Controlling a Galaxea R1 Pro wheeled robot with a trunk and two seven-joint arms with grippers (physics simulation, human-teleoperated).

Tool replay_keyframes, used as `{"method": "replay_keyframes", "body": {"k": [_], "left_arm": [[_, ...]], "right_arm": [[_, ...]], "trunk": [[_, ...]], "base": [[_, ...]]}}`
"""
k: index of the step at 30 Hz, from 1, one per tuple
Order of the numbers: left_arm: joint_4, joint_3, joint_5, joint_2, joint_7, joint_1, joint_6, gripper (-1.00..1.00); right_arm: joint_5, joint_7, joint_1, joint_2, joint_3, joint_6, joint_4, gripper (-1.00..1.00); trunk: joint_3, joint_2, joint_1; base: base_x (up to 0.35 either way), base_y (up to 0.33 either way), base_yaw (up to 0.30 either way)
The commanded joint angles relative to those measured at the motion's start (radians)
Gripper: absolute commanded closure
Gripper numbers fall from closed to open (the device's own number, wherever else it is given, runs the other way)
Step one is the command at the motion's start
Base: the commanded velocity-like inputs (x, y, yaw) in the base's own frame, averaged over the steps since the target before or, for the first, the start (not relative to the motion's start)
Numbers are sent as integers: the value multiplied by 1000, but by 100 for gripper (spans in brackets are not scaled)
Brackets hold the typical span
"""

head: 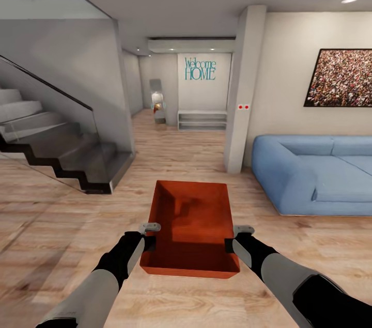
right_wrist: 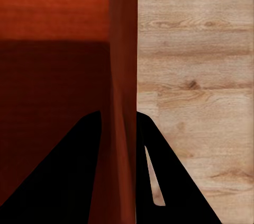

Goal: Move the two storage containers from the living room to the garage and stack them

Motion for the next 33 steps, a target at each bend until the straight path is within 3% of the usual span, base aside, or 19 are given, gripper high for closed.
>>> {"method": "replay_keyframes", "body": {"k": [1,33], "left_arm": [[-11,11,-18,1,6,-1,7,100],[-6,11,-18,3,4,-1,7,100]], "right_arm": [[-46,-5,1,-1,61,1,-3,100],[-46,-5,1,0,63,1,-3,100]], "trunk": [[0,-1,1],[0,-1,1]], "base": [[322,0,0],[322,0,0]]}}
